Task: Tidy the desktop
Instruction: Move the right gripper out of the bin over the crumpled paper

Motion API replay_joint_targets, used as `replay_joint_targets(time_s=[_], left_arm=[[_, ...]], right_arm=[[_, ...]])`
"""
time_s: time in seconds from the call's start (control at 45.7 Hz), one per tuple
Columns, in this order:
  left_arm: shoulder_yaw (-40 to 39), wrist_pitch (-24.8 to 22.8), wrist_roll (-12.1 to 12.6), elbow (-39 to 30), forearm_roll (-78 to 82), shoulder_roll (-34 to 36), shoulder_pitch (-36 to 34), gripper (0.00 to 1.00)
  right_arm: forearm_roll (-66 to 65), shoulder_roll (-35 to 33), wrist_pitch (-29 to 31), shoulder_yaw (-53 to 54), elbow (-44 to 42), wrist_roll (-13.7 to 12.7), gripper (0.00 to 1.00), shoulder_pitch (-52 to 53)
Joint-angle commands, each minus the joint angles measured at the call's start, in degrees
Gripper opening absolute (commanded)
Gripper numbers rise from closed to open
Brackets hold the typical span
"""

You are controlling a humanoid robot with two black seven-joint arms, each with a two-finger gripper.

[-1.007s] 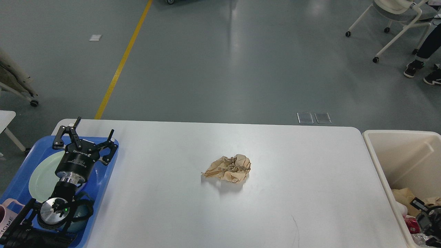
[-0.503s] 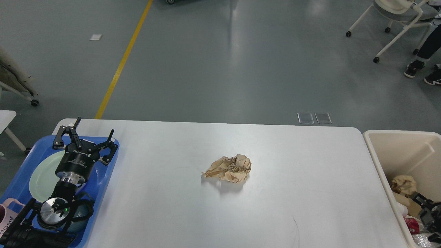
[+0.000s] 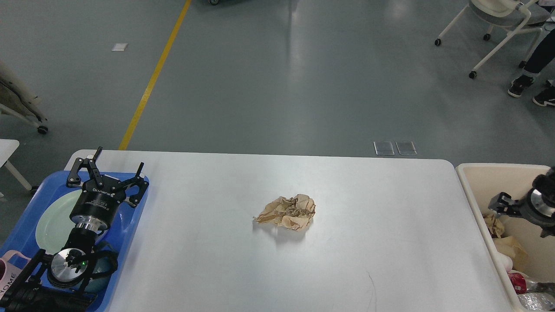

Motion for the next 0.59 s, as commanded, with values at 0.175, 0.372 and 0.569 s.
replay_joint_targets(time_s=[0.175,0.372,0.569], left_arm=[[0.00,0.00,0.00,0.00,0.00,0.00,0.01,0.97],[-0.18,0.00,0.00,0.00,0.00,0.00,0.10,0.97],[-0.18,0.00,0.00,0.00,0.00,0.00,0.10,0.97]], right_arm=[[-5.09,5.96,1.89,-7.45,39.06,-4.27,1.00,37.88],[4.05,5.70,1.54,-9.65,53.65,-4.27,1.00,53.62],[9.67,5.88,1.36,-10.71,64.73,-3.84,0.99,66.53]])
